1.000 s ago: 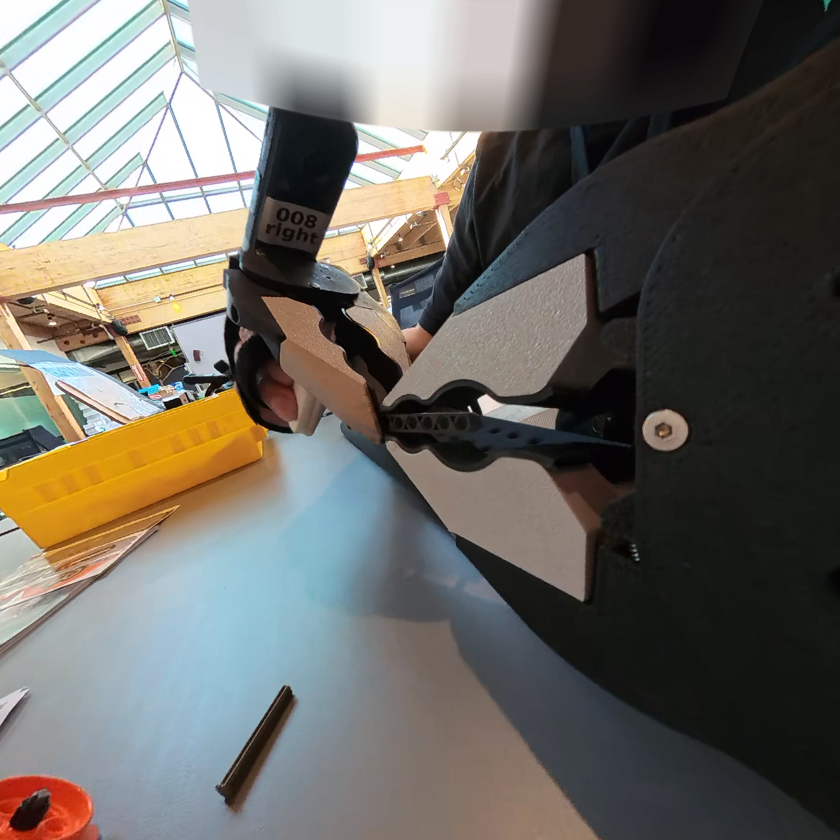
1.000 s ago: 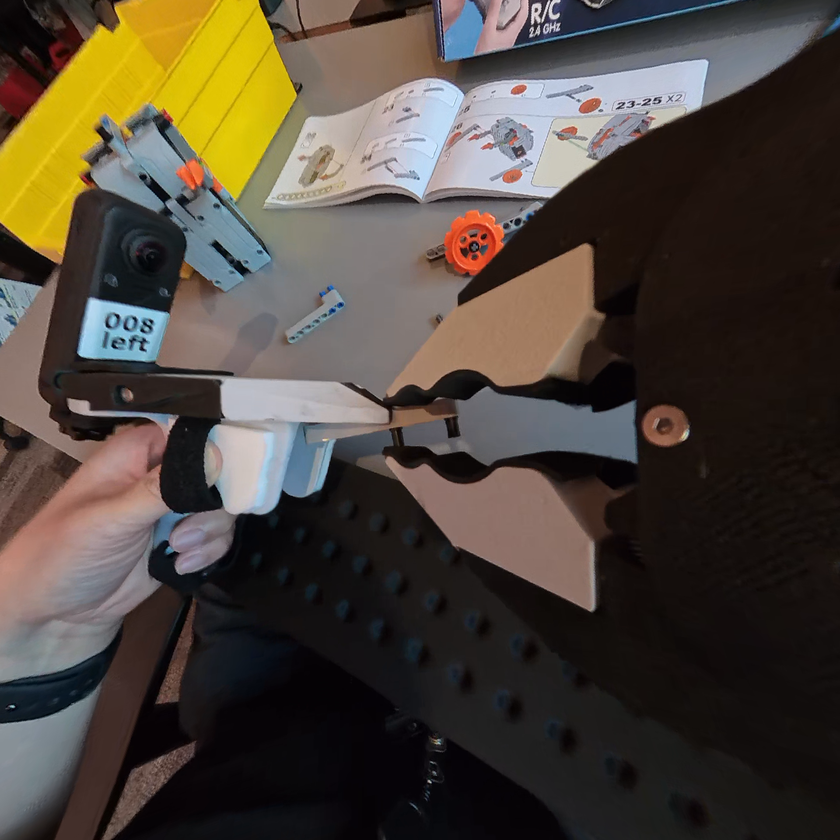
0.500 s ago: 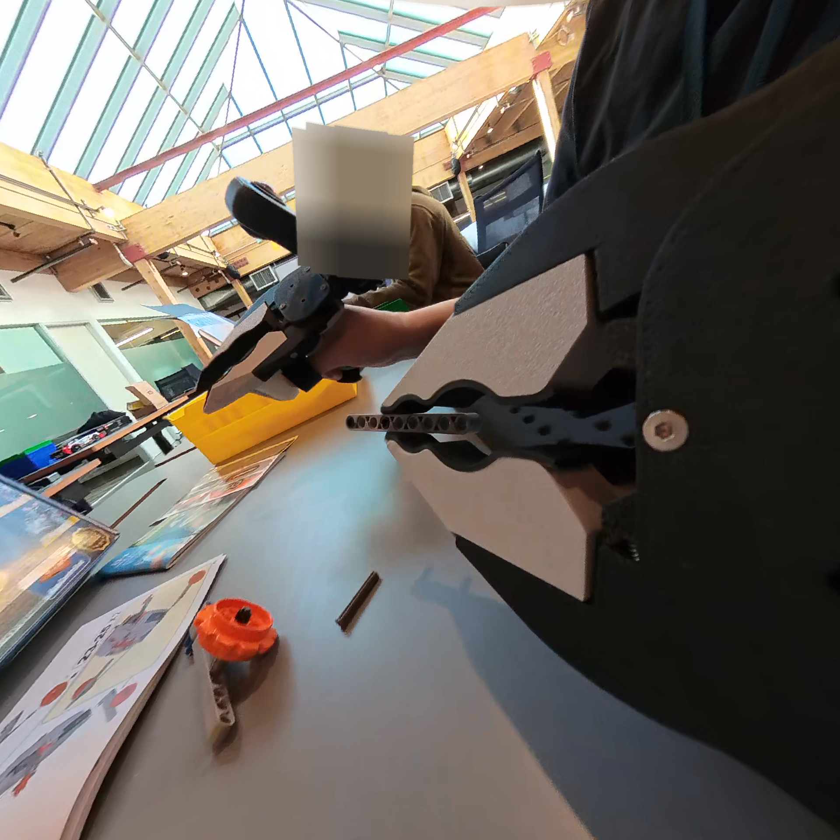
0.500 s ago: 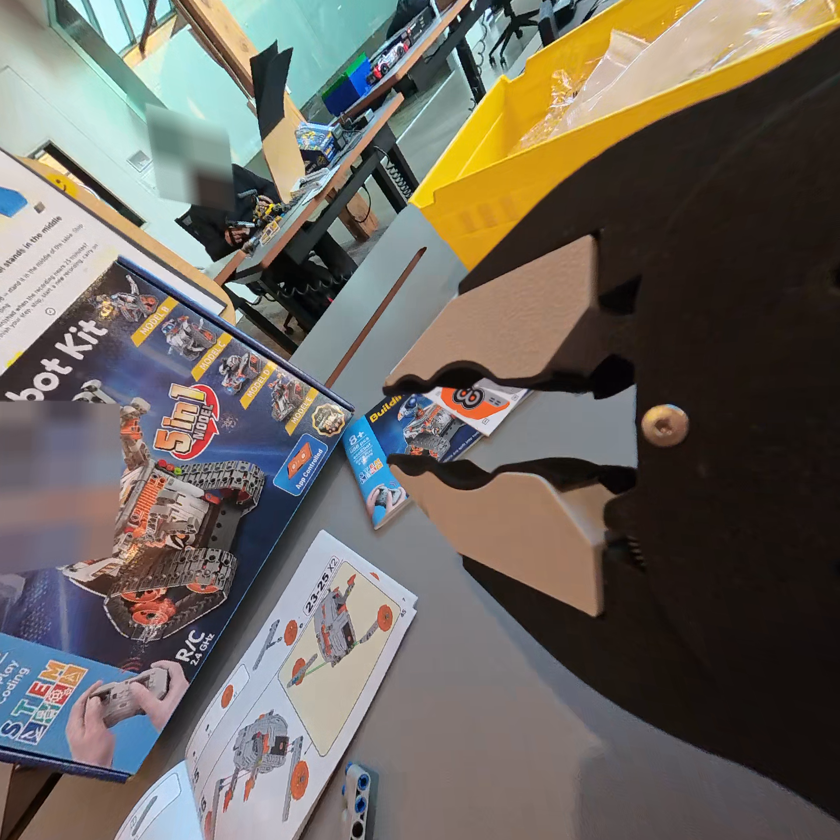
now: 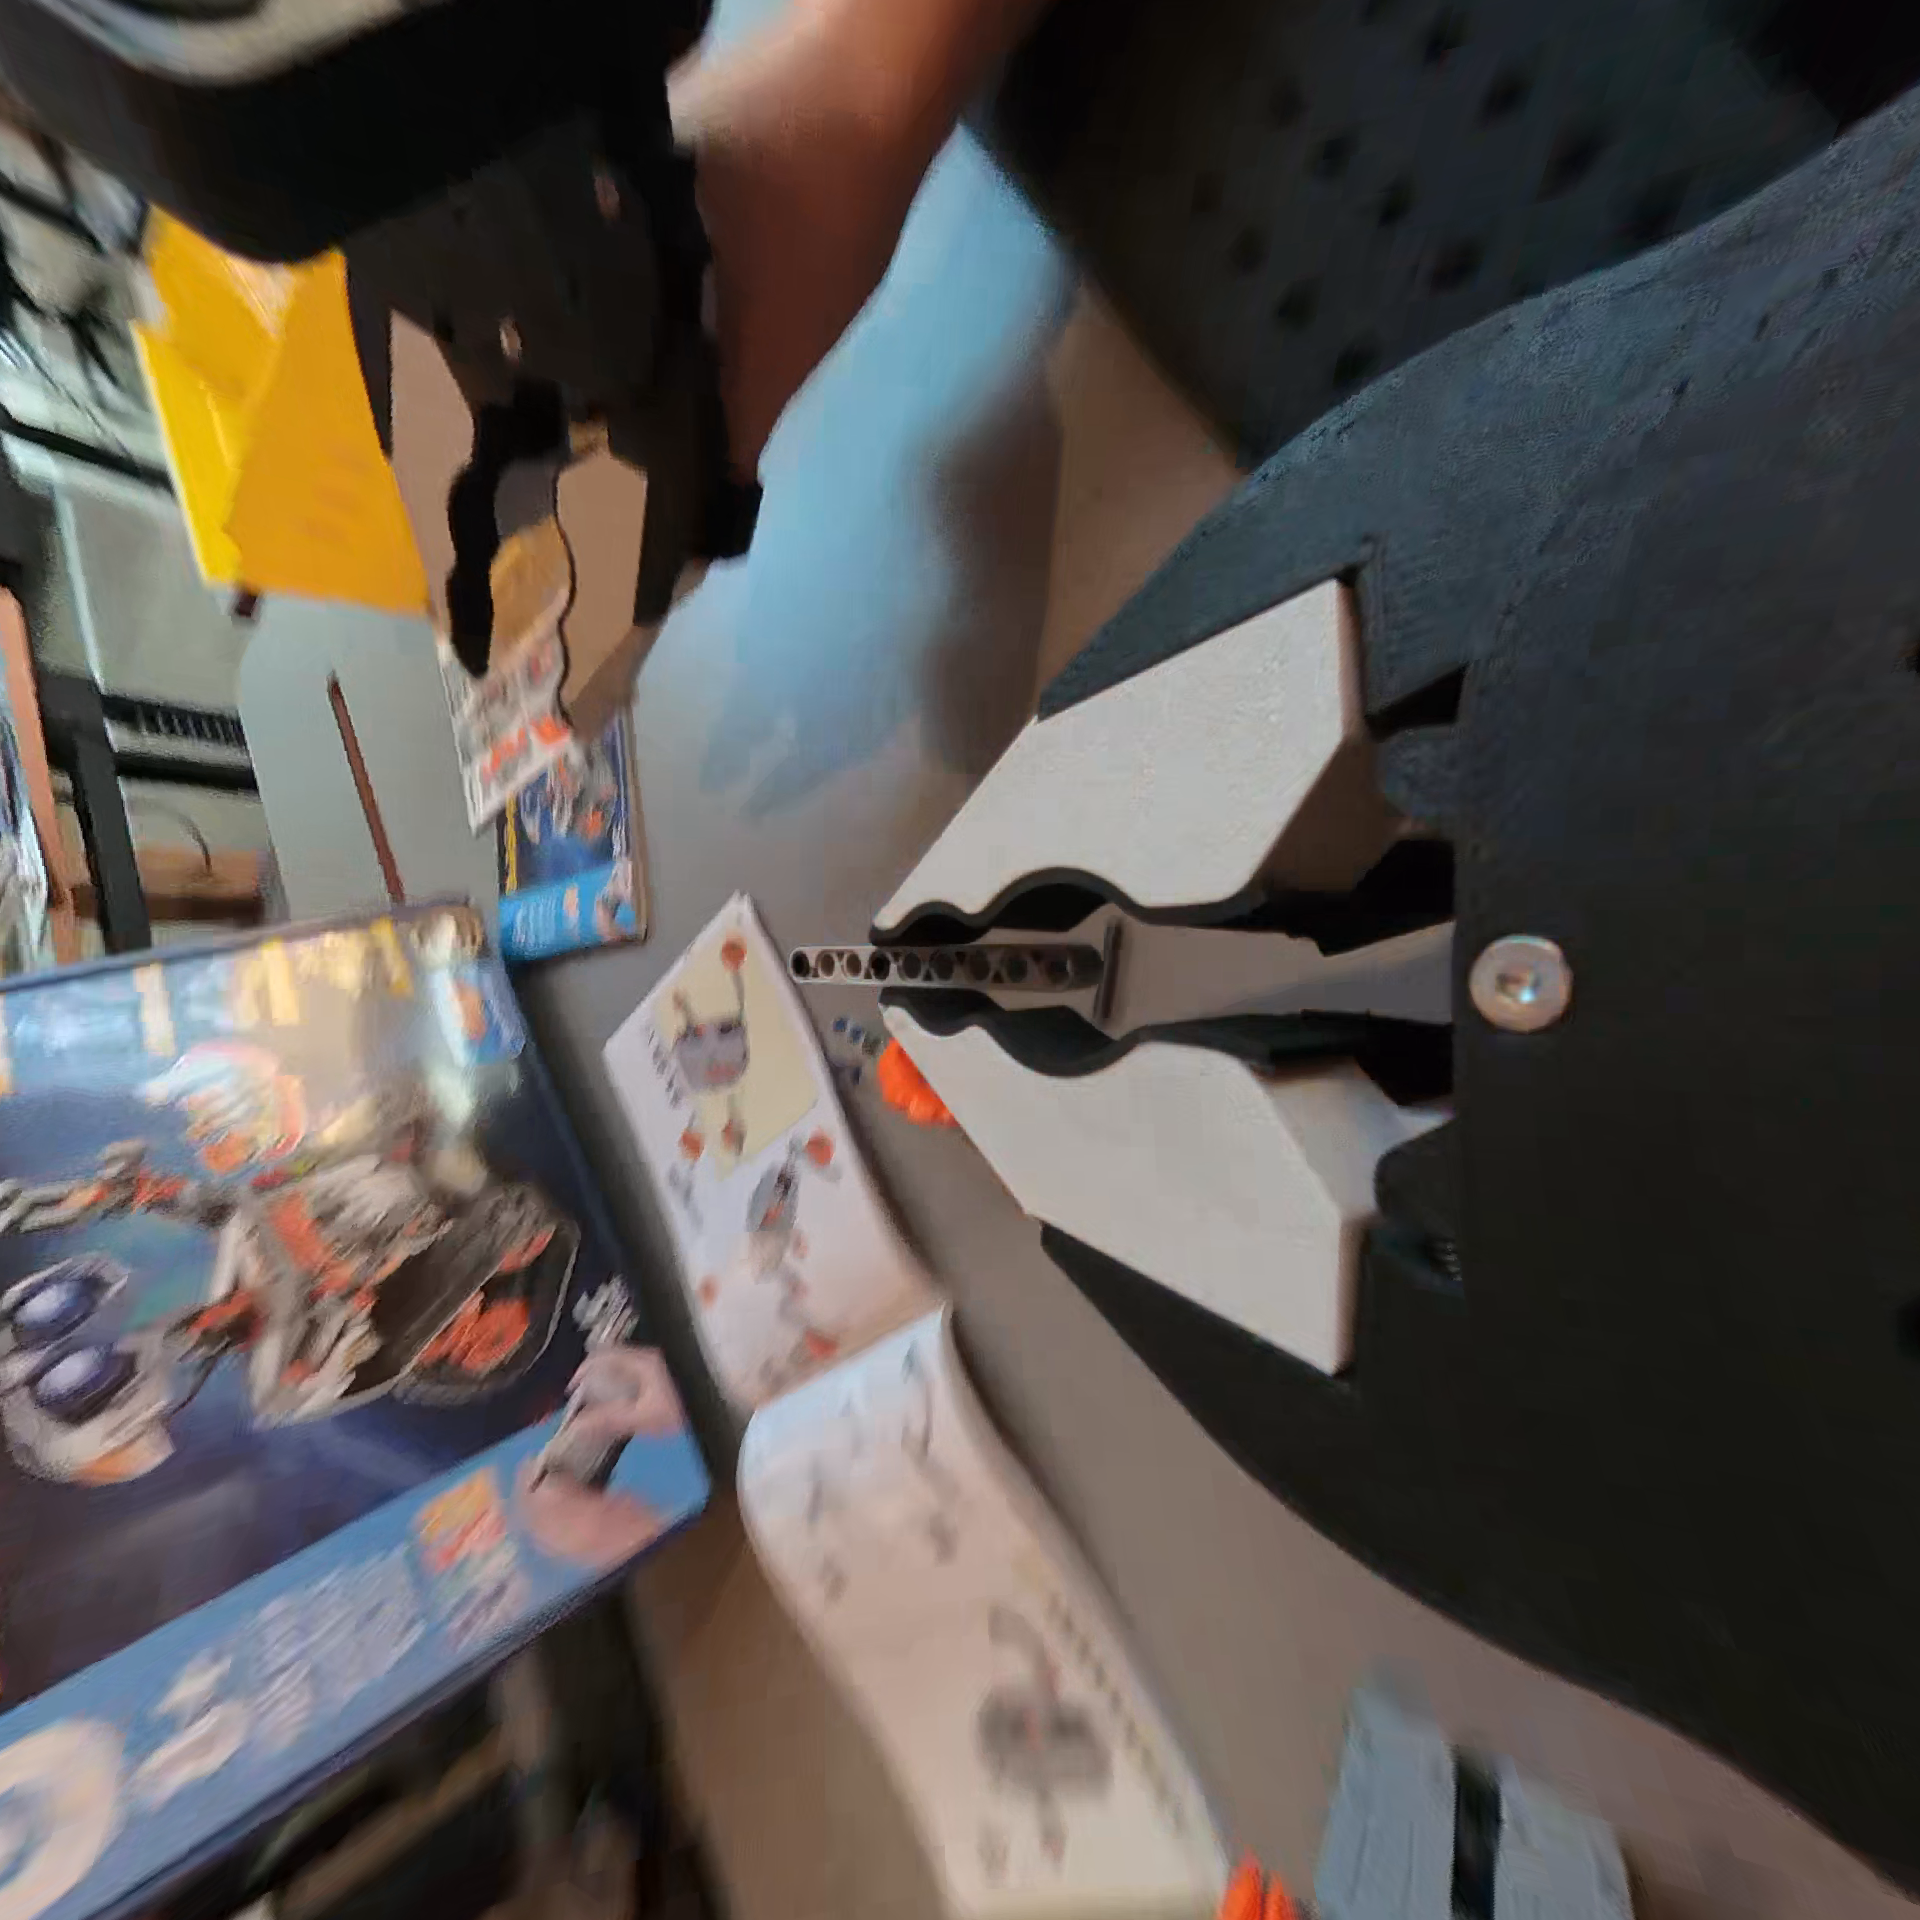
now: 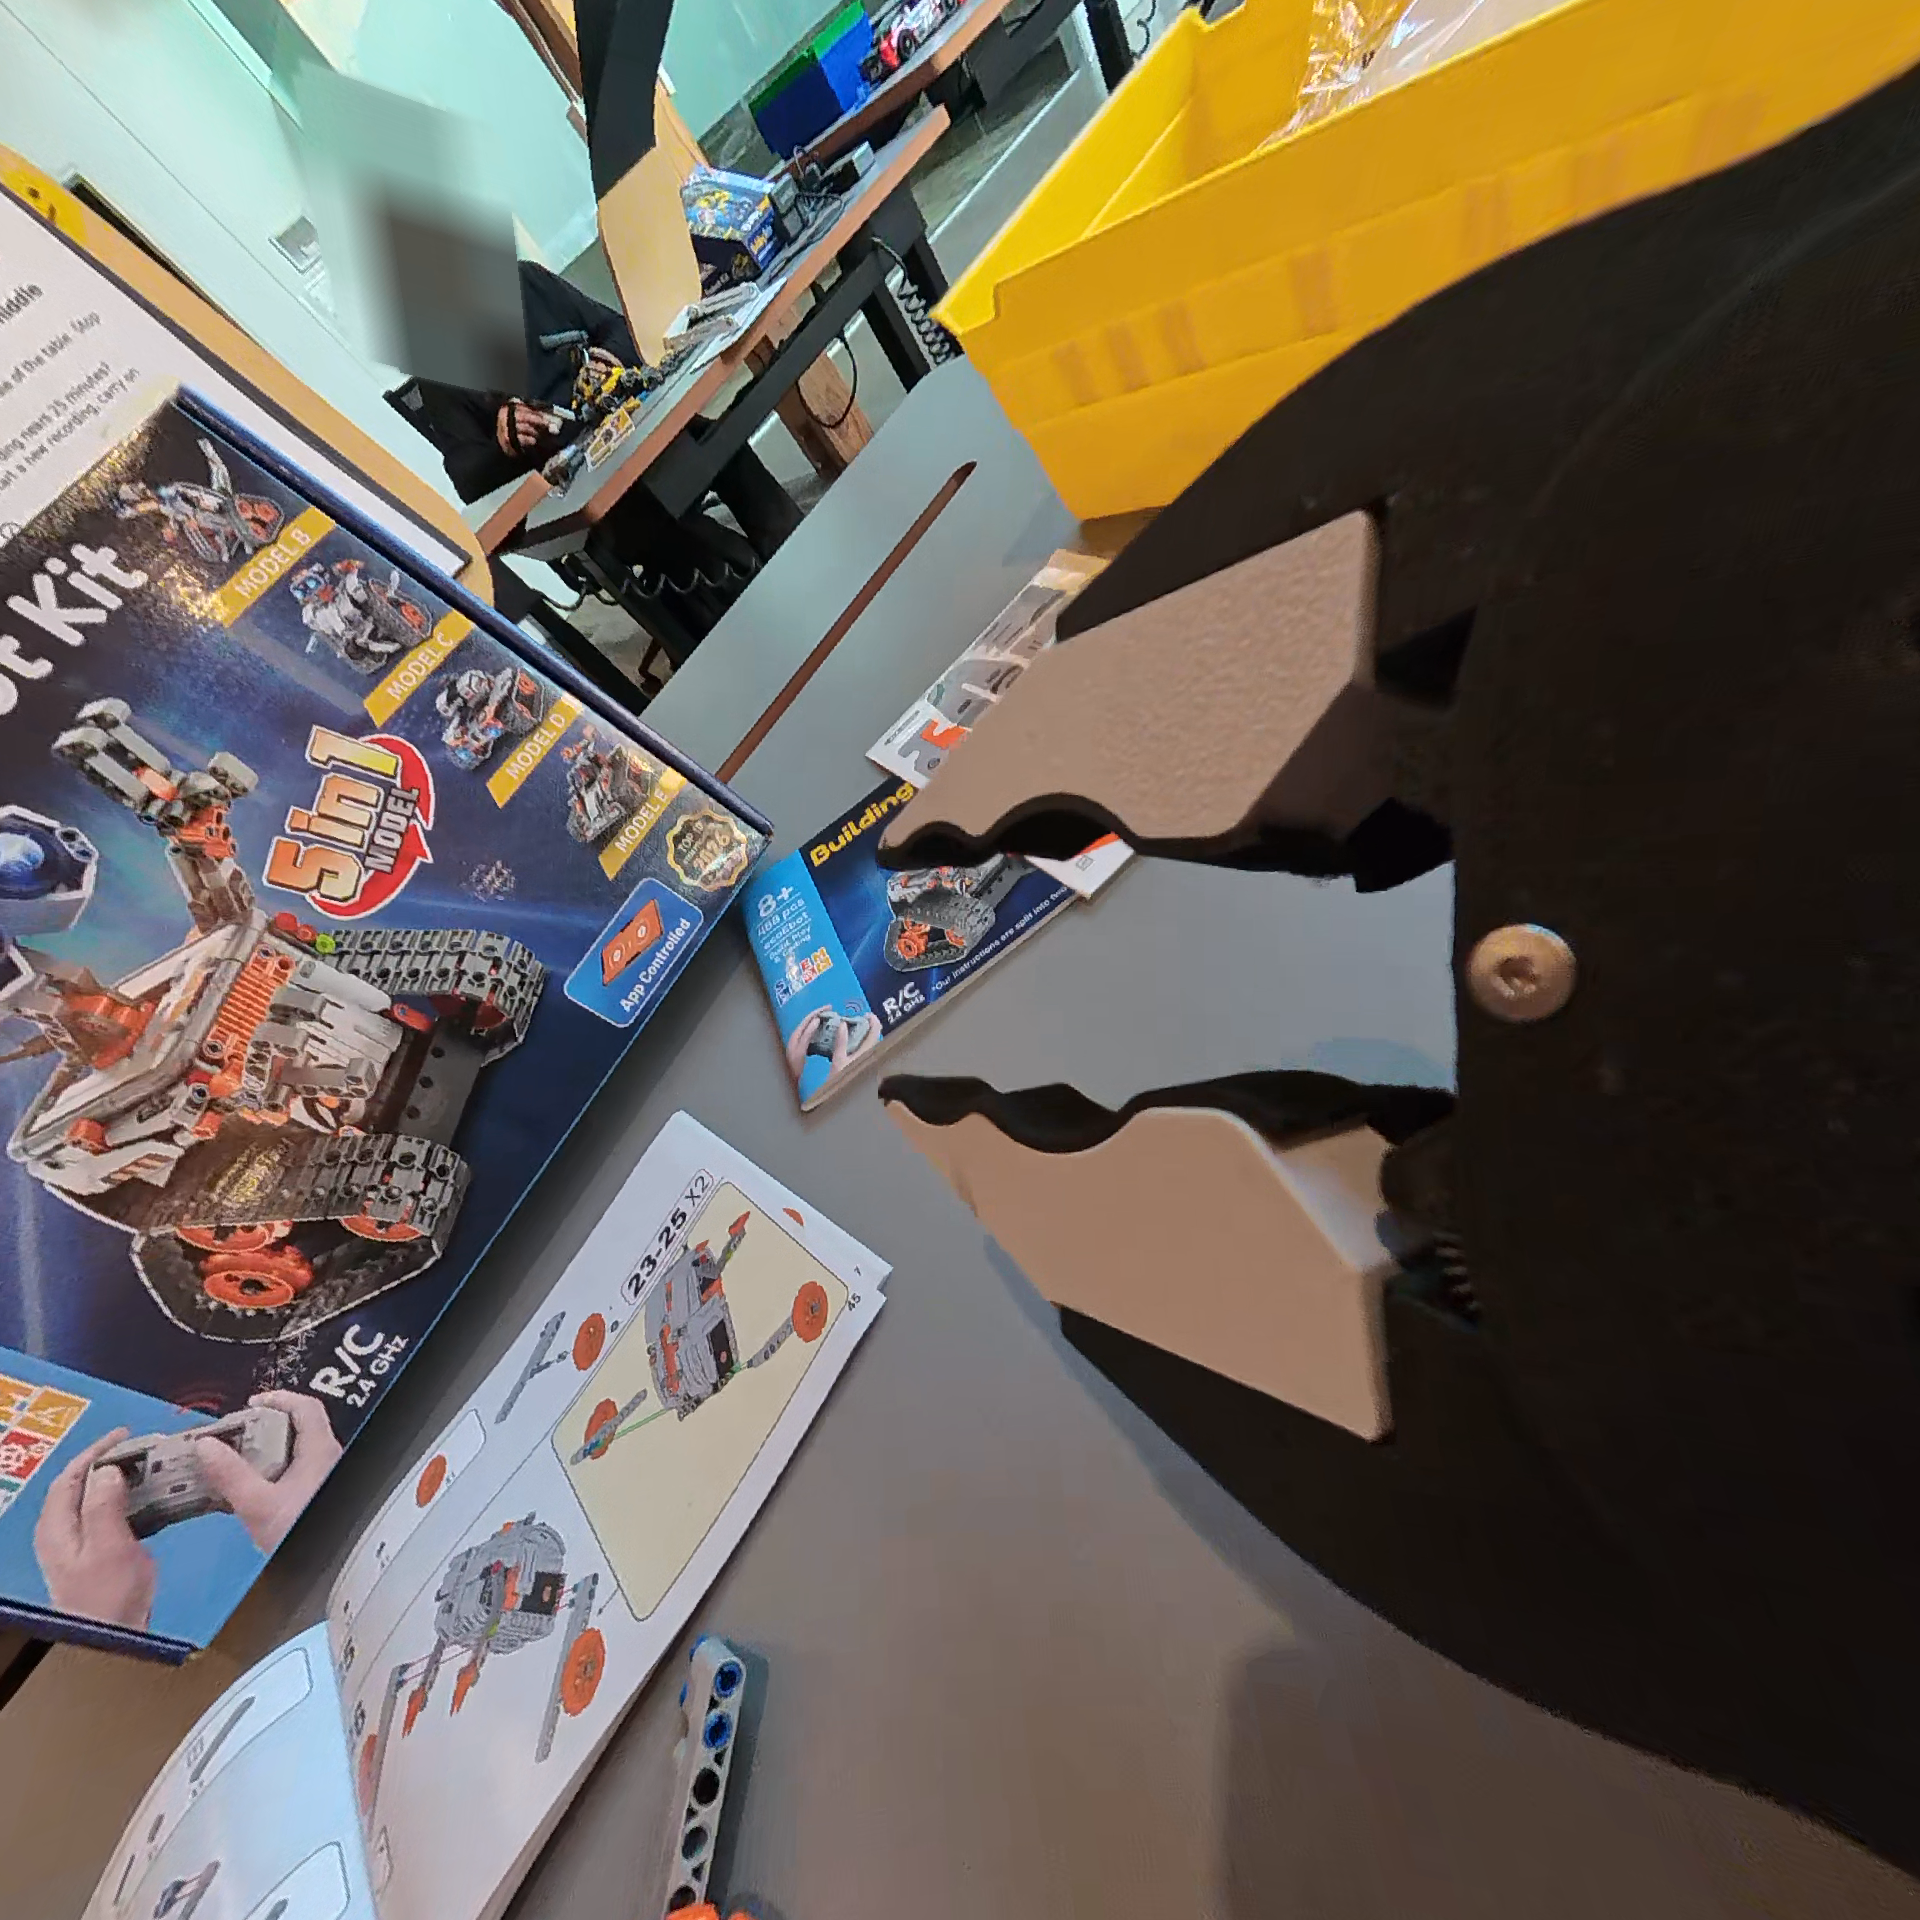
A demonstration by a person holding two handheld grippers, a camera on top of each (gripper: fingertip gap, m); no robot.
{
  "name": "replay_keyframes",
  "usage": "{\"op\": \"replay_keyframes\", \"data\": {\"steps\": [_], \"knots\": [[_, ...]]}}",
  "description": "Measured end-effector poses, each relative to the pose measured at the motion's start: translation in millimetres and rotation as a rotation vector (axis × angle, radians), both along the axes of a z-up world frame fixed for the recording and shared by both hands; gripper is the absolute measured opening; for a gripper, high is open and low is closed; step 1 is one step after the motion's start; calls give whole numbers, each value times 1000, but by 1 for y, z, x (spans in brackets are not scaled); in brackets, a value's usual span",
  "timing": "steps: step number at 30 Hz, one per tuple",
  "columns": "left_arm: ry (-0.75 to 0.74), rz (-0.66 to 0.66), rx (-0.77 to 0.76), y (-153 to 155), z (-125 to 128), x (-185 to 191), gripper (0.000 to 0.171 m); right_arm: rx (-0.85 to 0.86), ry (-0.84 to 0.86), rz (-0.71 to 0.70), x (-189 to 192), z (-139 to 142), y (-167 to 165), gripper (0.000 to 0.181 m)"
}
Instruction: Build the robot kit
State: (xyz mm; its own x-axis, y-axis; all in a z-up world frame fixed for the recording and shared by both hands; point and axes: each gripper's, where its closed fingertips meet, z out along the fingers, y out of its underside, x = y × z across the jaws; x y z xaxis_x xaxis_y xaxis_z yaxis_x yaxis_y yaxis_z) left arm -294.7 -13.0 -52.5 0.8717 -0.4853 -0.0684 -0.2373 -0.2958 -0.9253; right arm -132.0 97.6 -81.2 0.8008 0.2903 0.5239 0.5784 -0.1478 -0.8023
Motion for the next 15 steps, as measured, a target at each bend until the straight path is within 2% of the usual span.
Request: {"op": "replay_keyframes", "data": {"steps": [2, 4, 6, 9, 11, 13, 15], "knots": [[230, 93, 112, 16, 10, -8, 6, -14, 4, 16, 0, -4, -1, 44], [387, 129, 157, 24, 12, -6, 6, -21, 14, 24, 0, -6, -1, 44], [420, 116, 161, 26, 10, 1, 6, -25, 32, 46, -3, -7, -4, 46], [336, 79, 136, 21, 6, 9, 6, -44, 94, 195, -29, -7, -17, 47], [123, 28, 76, 12, 6, 11, 6, -124, 267, 500, -78, -3, -51, 47], [-284, -57, -37, -3, 17, 10, 6, -205, 509, 839, -121, 22, -104, 45], [-730, -137, -124, -18, 37, -5, 5, -271, 705, 1031, -140, 49, -139, 45]]}}
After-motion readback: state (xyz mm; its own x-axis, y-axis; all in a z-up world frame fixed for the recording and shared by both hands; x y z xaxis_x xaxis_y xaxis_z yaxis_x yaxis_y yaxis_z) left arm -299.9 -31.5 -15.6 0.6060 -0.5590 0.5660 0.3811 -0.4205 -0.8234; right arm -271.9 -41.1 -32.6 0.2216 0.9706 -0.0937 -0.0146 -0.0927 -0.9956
